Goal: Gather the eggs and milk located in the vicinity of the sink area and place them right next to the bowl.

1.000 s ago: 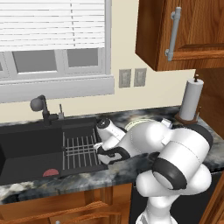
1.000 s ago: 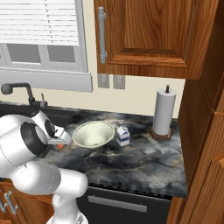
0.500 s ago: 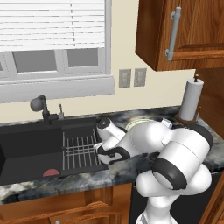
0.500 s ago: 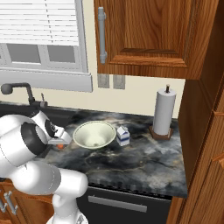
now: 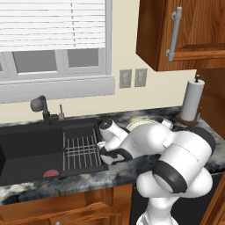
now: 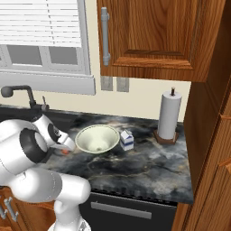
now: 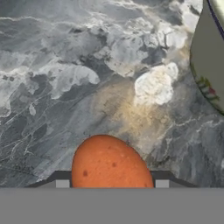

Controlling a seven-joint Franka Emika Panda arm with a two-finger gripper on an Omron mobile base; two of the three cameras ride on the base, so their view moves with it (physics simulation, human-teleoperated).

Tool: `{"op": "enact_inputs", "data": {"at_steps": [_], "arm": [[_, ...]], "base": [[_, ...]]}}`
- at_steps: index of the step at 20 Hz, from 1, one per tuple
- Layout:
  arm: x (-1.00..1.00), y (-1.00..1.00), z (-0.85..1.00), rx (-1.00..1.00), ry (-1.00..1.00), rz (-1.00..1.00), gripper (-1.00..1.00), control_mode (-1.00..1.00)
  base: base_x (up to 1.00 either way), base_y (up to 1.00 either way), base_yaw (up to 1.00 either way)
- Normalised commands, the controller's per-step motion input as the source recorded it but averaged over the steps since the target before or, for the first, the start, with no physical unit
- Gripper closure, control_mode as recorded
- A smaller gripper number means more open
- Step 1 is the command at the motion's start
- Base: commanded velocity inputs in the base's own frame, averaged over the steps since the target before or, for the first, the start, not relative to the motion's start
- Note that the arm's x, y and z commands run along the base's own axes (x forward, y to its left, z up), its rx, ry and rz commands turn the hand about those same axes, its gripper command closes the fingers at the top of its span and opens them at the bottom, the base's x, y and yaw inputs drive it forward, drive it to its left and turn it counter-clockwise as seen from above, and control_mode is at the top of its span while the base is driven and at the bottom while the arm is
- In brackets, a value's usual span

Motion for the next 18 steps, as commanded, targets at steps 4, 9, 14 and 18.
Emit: {"op": "enact_inputs", "data": {"at_steps": [4, 9, 14, 18], "arm": [[0.0, -0.18, 0.0, 0.0, -0.06, -0.26, 1.0, -1.0], [0.01, -0.13, 0.0, 0.01, -0.05, -0.25, 1.0, -1.0], [0.0, -0.02, 0.0, 0.05, -0.05, -0.24, 1.0, -1.0], [0.0, 0.0, 0.0, 0.02, -0.02, -0.22, 1.0, -1.0]], "base": [[0.0, 0.0, 0.0], [0.0, 0.0, 0.0], [0.0, 0.0, 0.0], [0.0, 0.0, 0.0]]}}
